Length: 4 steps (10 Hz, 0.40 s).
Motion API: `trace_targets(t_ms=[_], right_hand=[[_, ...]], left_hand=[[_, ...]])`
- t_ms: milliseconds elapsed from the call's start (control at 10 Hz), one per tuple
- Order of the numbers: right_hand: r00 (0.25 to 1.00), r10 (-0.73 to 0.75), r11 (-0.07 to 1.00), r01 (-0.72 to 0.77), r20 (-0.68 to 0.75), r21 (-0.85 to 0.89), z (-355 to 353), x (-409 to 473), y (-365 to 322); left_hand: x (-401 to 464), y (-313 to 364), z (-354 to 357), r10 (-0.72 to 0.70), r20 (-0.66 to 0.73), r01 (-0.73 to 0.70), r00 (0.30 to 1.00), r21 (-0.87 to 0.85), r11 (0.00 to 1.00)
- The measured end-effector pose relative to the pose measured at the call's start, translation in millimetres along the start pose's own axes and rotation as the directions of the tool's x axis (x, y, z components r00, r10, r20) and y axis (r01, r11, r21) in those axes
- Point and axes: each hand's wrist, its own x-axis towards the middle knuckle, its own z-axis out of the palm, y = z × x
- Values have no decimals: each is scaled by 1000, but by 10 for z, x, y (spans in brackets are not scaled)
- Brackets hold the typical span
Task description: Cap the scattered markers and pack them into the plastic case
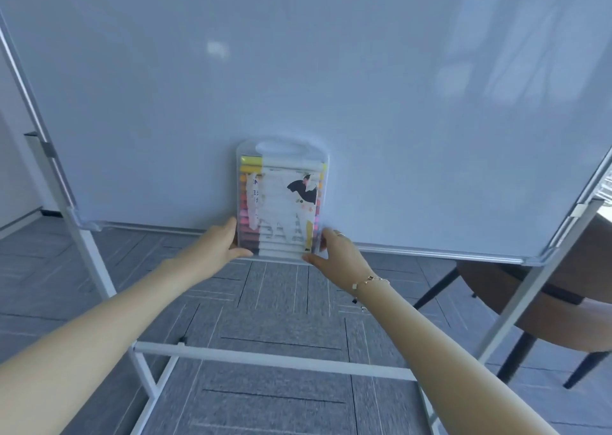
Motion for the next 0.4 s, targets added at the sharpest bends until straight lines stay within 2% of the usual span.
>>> trace_targets(t_ms=[400], right_hand=[[993, 111, 994, -110, 34, -9, -23, -52, -59]], left_hand=[[-92, -54, -48, -23, -42, 25, 999, 35, 999]])
